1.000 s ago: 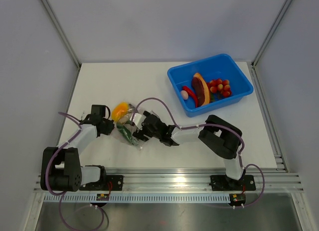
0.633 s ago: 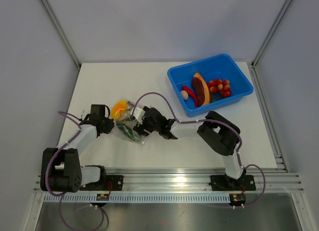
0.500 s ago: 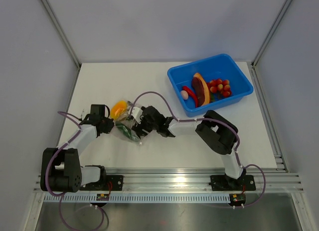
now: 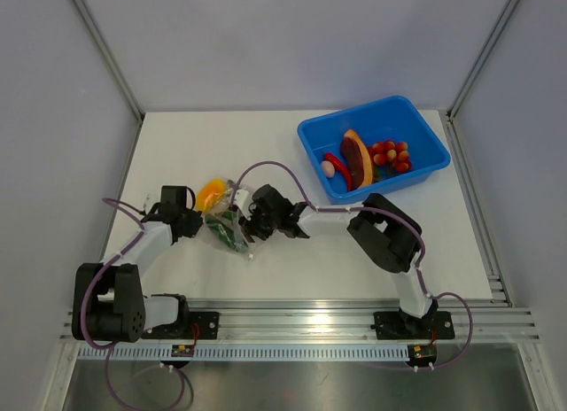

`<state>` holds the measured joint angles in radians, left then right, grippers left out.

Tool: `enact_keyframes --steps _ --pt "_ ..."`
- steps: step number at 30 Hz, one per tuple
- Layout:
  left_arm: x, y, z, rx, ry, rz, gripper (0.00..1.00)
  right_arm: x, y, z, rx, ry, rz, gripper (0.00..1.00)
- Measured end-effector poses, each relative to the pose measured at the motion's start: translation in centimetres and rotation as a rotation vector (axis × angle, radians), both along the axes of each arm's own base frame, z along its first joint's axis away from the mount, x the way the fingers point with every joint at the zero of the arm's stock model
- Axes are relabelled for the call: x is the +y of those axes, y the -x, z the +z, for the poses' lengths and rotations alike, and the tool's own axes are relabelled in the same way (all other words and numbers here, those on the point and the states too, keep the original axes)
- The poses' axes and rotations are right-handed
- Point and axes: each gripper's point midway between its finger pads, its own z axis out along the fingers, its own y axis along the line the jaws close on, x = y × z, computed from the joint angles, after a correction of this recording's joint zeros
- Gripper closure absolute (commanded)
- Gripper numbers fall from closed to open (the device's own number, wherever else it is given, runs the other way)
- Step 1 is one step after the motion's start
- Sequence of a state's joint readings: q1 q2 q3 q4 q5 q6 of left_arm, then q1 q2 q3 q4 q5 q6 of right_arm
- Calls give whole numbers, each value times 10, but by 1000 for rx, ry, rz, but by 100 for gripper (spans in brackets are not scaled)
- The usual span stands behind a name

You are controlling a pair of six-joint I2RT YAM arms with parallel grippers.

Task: Open the zip-top bag and remove the fake food
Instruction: Pick up the fake vegetable from the zipper food storage bag.

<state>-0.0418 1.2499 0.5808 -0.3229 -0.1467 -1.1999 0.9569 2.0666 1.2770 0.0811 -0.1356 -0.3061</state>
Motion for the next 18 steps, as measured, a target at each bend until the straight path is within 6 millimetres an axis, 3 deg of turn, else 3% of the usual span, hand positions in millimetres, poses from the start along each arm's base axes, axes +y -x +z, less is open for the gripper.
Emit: enact_keyframes --steps 5,9,18 --pt "4 4 -1 12 -5 39 100 -3 2 1 17 0 -20 72" --pt "9 8 1 -9 -11 82 100 -6 0 7 21 0 -54 73" --pt "26 19 9 -96 -46 193 100 -11 1 40 55 -27 -134 75"
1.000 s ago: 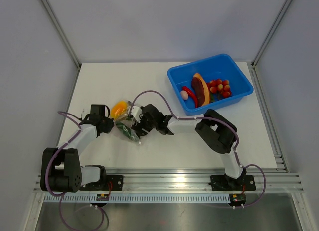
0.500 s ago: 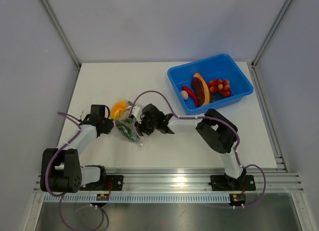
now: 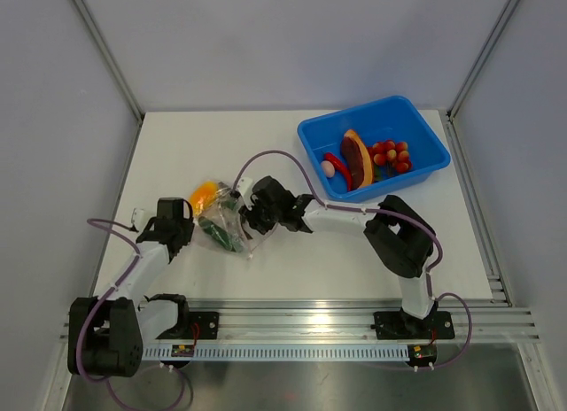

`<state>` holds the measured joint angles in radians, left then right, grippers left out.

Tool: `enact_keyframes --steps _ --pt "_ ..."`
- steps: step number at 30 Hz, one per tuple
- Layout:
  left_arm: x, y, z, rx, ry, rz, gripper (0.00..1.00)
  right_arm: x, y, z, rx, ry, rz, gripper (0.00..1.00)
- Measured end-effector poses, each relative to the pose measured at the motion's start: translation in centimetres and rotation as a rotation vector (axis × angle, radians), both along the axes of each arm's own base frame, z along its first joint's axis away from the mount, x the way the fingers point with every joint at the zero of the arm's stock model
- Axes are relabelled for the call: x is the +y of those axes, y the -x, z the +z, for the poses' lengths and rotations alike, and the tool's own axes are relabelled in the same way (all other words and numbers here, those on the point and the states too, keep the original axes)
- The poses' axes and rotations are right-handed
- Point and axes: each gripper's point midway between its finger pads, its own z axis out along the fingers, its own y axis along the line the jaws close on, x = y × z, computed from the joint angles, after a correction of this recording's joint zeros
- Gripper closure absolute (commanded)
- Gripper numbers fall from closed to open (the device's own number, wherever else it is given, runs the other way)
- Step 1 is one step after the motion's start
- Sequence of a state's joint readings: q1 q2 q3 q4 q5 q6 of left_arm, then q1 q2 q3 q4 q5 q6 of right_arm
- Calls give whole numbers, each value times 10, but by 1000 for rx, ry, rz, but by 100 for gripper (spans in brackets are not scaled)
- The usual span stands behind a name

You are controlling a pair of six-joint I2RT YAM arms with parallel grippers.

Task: Open the zip-top bag and remove the fake food
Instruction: Pick up the fake vegetable from the zipper food storage bag, then place the fake vegetable in the bin.

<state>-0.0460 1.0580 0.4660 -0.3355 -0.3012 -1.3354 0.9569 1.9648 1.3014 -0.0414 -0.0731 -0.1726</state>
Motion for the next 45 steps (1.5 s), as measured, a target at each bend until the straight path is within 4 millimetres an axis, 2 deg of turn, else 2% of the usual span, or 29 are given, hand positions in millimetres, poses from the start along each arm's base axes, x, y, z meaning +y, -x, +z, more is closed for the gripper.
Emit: enact_keyframes --steps 10,14,26,30,36,40,45 --pt "7 0 0 -16 -42 36 100 16 4 40 148 -57 -99 74" --pt "13 0 0 -18 -66 66 100 10 10 43 197 -26 -124 74" --pt "23 3 -8 14 -112 114 100 -29 37 25 323 162 -161 73" --pt "23 3 -10 28 -110 125 100 -38 43 26 337 182 -158 73" --pt "23 3 -14 64 -107 130 100 -58 51 58 346 115 -130 72" --pt "23 5 -15 72 -104 134 100 -85 33 84 330 45 -192 73" --pt "22 6 -16 76 -100 140 100 -131 3 103 303 -29 -350 73"
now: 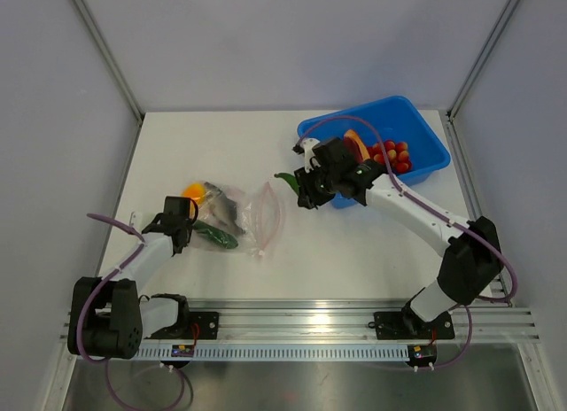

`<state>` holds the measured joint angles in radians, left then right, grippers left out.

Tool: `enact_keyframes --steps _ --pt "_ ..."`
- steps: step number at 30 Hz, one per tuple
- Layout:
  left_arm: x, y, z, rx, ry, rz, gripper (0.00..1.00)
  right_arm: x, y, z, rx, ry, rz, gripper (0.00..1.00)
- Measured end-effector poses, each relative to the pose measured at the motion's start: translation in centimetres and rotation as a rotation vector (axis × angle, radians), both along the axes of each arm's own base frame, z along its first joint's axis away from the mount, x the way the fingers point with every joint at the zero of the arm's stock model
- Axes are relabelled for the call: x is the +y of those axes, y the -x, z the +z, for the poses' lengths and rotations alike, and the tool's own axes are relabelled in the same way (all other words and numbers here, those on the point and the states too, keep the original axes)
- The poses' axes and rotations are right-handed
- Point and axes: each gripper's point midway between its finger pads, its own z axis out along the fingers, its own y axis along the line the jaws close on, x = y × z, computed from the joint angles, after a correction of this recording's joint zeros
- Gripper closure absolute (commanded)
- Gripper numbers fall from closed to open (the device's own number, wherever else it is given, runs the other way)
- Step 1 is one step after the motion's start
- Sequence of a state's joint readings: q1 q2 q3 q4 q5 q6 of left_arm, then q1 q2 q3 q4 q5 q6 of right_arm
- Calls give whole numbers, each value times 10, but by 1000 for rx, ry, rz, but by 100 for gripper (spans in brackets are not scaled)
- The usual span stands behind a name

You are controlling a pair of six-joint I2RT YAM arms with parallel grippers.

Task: Open the zip-top bag and remove the fake food
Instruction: Place the fake vegetable in the bin.

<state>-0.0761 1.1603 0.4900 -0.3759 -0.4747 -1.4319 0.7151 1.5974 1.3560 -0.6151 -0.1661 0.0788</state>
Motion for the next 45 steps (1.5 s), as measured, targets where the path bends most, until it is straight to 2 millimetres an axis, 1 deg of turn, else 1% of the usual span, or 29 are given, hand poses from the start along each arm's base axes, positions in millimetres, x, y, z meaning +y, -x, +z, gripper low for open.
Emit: enact_keyframes --steps 3,5,12,14,18,20,24,29,31,32,35,38,39,42,44,45 --pt "0 1 1 9 3 5 100 -23 -14 9 -28 -40 -101 74" --pt "0 1 2 13 5 8 100 -36 -19 14 -44 -71 -155 75" --pt "-4 2 1 25 24 6 100 -94 -47 37 -147 -197 -409 75" --pt "-6 2 1 26 35 1 100 -110 -55 41 -173 -223 -479 75" --pt "-9 2 0 27 50 -9 100 -128 -69 38 -185 -254 -574 75" --pt "-10 2 0 28 57 -13 100 -133 -76 35 -184 -262 -603 77" --pt "-13 1 0 28 70 -27 100 -136 -90 30 -202 -277 -636 77" --pt "-16 -3 2 12 72 -58 100 -136 -101 17 -198 -274 -659 74" --pt "-18 -6 3 3 71 -79 100 -136 -103 11 -188 -268 -664 73" --pt "-19 -8 4 -5 71 -91 100 -136 -104 8 -183 -265 -666 71" --pt "-22 -11 6 -38 76 -117 100 -135 -107 -3 -163 -253 -671 70" --pt "-23 -12 9 -65 76 -125 100 -134 -109 -16 -134 -232 -675 63" --pt "-23 -13 11 -73 76 -126 100 -134 -111 -20 -127 -227 -676 57" --pt "-23 -14 12 -84 76 -126 100 -133 -114 -26 -110 -216 -679 54" --pt "-23 -14 12 -83 77 -126 100 -133 -113 -27 -104 -215 -683 41" --pt "-23 -14 12 -83 77 -125 100 -133 -113 -27 -102 -216 -685 39"
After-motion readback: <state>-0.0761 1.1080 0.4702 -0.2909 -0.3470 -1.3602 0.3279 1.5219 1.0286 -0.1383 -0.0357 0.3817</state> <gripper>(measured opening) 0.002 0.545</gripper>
